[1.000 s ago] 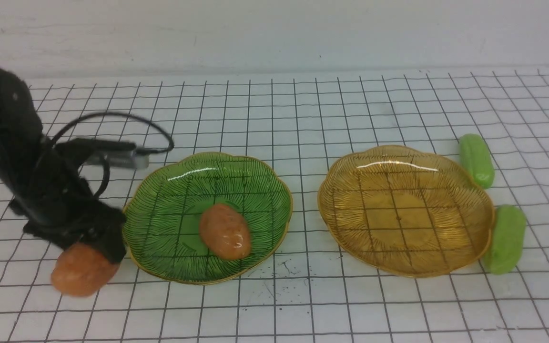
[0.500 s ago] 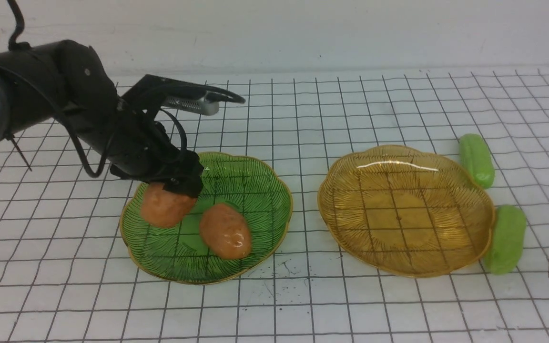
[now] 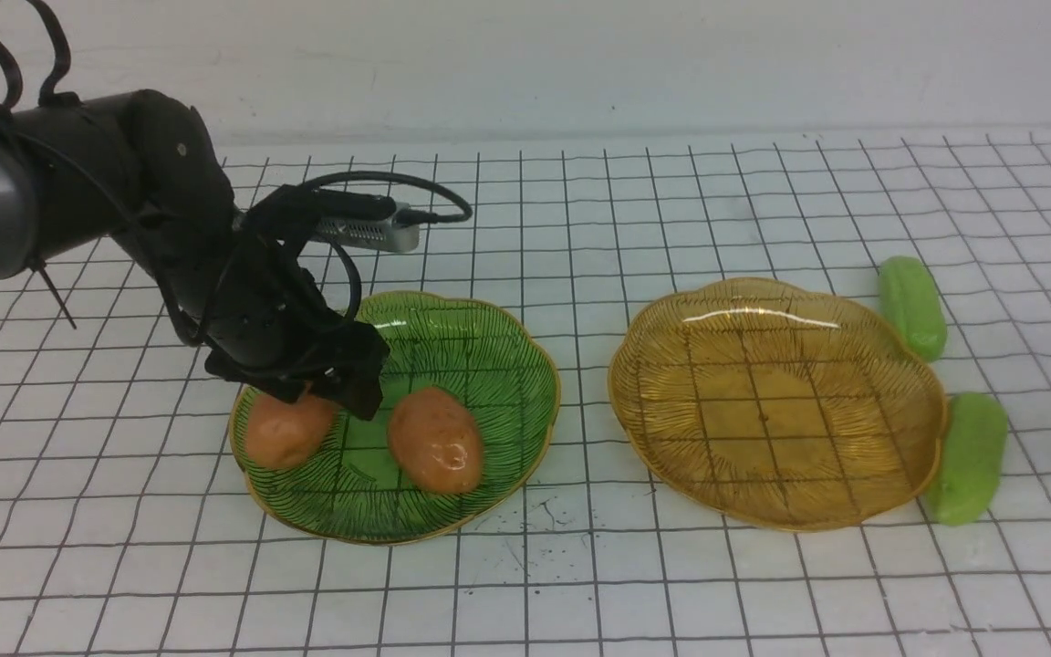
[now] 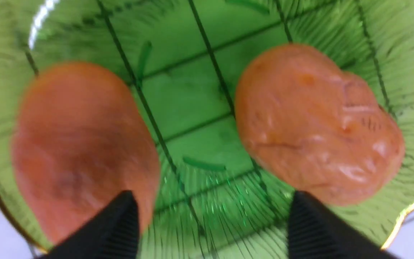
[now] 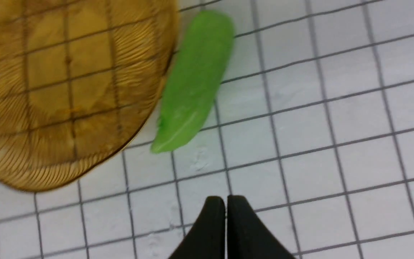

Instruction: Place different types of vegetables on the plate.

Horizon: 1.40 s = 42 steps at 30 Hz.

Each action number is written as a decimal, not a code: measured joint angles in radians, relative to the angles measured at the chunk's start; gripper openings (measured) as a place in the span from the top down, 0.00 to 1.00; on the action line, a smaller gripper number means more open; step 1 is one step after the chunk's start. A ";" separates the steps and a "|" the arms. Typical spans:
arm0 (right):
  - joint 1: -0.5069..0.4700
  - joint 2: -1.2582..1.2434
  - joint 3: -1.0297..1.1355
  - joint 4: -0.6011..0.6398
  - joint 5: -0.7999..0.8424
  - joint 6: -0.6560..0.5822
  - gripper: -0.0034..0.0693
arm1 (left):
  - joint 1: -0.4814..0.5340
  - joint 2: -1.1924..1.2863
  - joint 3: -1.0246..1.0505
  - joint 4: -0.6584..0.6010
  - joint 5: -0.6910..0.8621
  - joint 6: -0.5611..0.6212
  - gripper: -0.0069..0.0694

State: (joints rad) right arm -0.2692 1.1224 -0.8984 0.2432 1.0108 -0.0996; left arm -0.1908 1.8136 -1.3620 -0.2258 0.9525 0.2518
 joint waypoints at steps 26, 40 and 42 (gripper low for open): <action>-0.032 0.717 -0.264 0.374 -0.102 -0.149 0.21 | -0.001 -0.683 0.000 0.034 0.232 0.002 0.92; 0.014 0.801 -0.308 0.302 -0.135 -0.134 0.43 | -0.001 -0.857 0.000 0.100 0.297 0.002 0.92; 0.009 0.762 -0.308 0.285 -0.129 -0.117 0.43 | -0.001 -0.874 0.000 0.131 0.304 0.002 0.92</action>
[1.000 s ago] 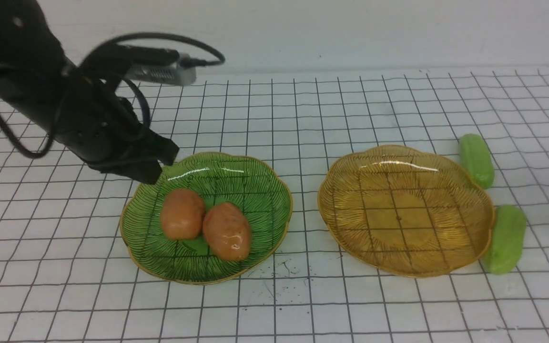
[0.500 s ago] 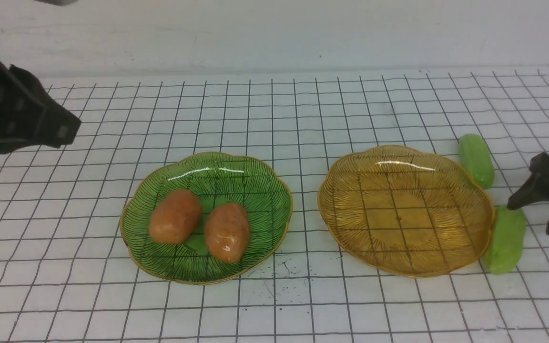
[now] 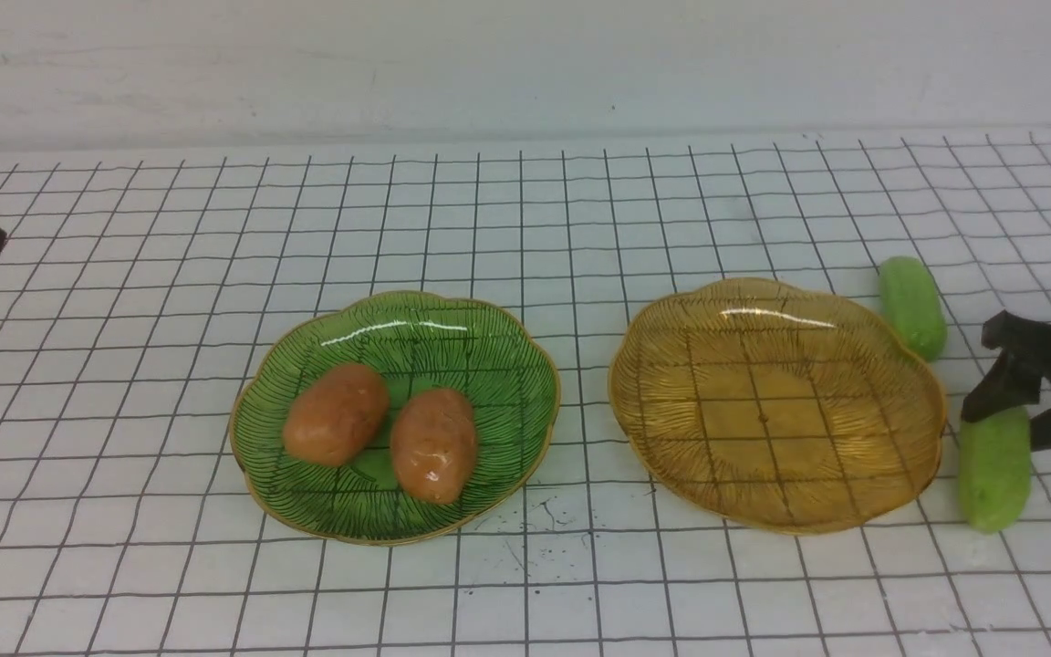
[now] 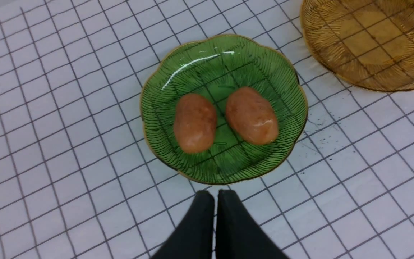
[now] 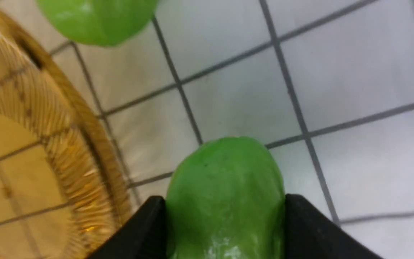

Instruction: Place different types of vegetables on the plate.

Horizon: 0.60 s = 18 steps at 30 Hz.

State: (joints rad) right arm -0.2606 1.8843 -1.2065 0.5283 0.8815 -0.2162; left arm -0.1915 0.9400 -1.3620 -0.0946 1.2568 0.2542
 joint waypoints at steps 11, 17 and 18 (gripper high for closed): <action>0.176 -0.128 -0.031 0.179 -0.036 -0.071 0.43 | 0.000 -0.010 0.000 0.029 0.001 -0.032 0.92; 0.311 -0.011 -0.132 0.184 -0.041 -0.098 0.43 | 0.000 -0.007 0.000 0.029 0.000 -0.033 0.92; 0.316 0.002 -0.140 0.184 -0.036 -0.098 0.42 | 0.000 -0.007 0.000 0.029 0.000 -0.033 0.92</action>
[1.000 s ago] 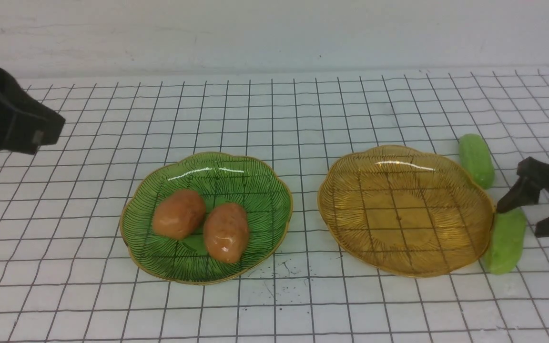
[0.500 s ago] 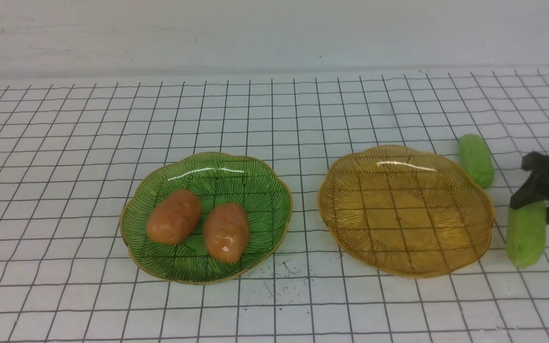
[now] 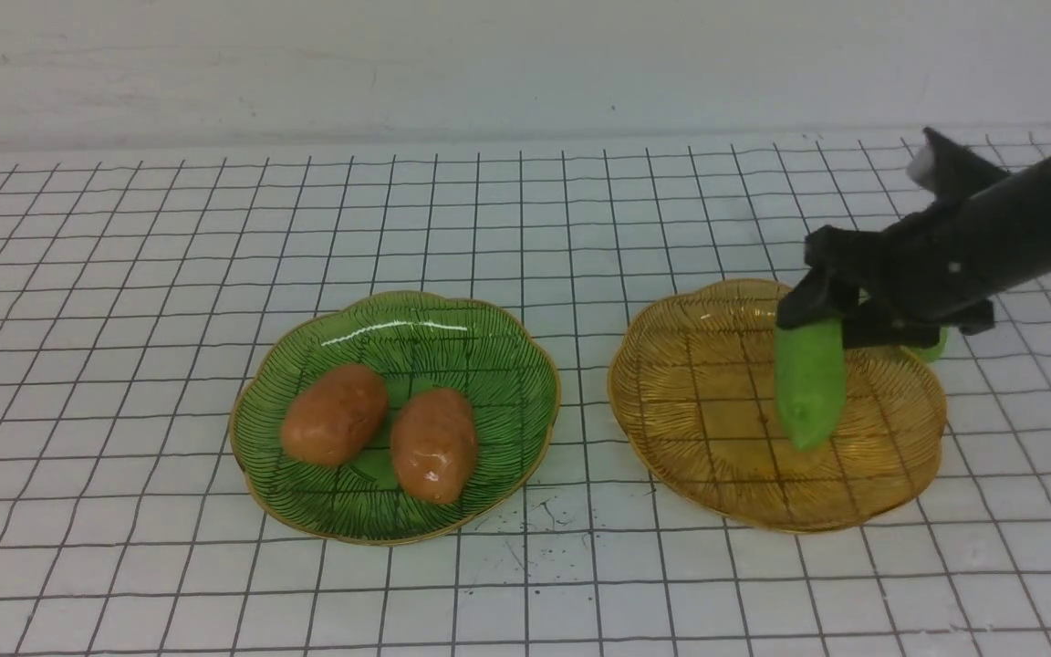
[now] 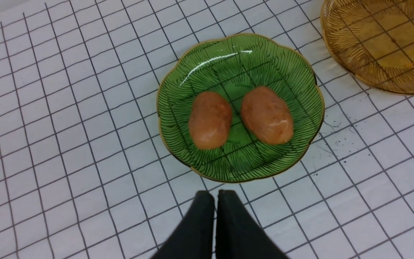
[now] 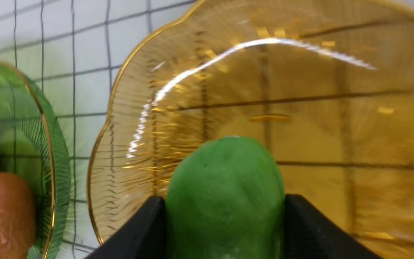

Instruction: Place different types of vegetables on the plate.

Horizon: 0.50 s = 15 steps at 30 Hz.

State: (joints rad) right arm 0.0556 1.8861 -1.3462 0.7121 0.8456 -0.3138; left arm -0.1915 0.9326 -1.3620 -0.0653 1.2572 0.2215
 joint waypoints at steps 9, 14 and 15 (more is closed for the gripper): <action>0.018 0.070 -0.200 -0.089 0.173 0.000 0.10 | 0.000 0.002 0.000 0.001 0.000 0.000 0.92; -0.037 0.072 -0.342 -0.317 0.153 0.117 0.10 | 0.000 0.002 0.000 0.016 0.000 0.000 0.92; -0.064 0.080 -0.370 -0.381 0.107 0.175 0.10 | 0.000 0.002 0.000 0.020 0.000 0.000 0.92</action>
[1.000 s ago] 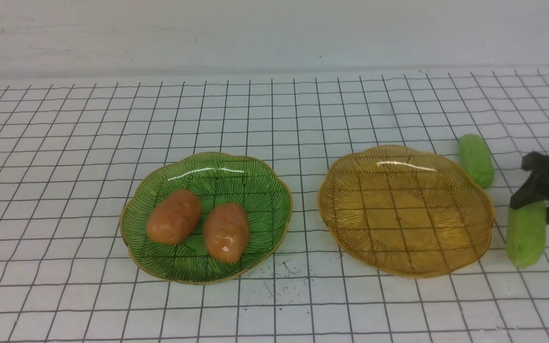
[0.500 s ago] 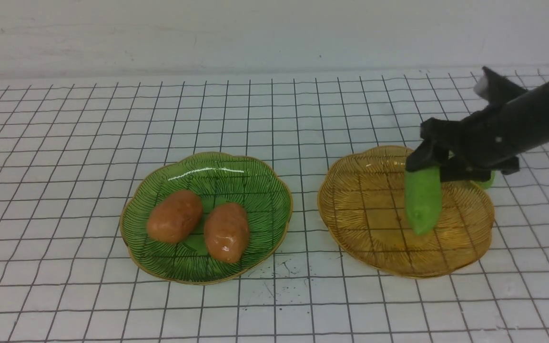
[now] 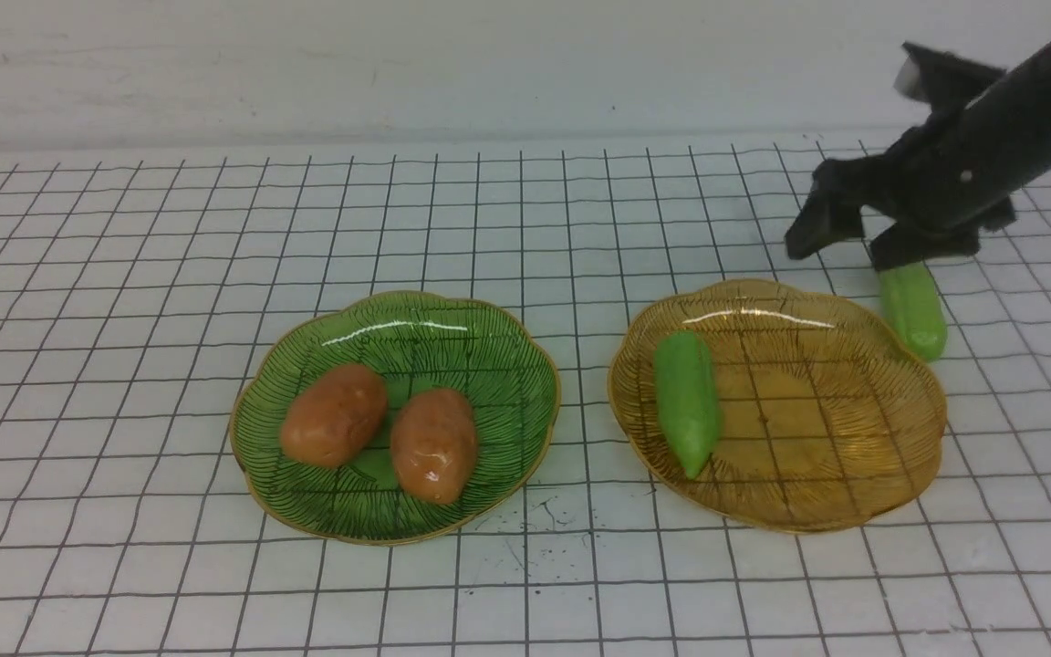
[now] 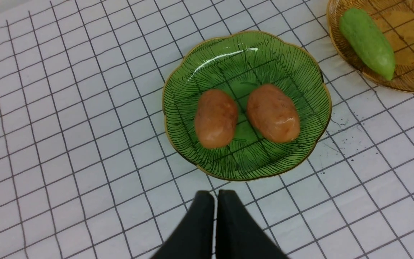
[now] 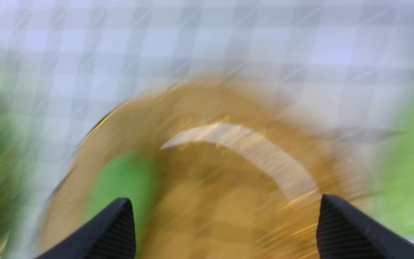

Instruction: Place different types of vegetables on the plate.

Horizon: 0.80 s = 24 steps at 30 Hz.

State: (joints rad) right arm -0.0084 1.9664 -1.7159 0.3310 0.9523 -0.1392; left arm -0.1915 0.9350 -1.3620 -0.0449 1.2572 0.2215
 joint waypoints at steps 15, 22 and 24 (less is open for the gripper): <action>-0.083 0.265 -0.028 -0.059 -0.197 0.153 0.15 | 0.000 0.000 0.000 0.004 0.008 -0.015 0.92; -0.096 0.255 -0.036 -0.007 -0.129 0.114 0.45 | 0.000 0.000 0.000 0.005 0.019 -0.050 0.92; -0.114 0.217 -0.058 0.000 -0.079 0.105 0.43 | 0.000 -0.003 0.000 0.005 0.019 -0.053 0.92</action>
State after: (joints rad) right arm -0.1220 2.1832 -1.7736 0.3305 0.8733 -0.0342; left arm -0.1915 0.9320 -1.3620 -0.0395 1.2763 0.1689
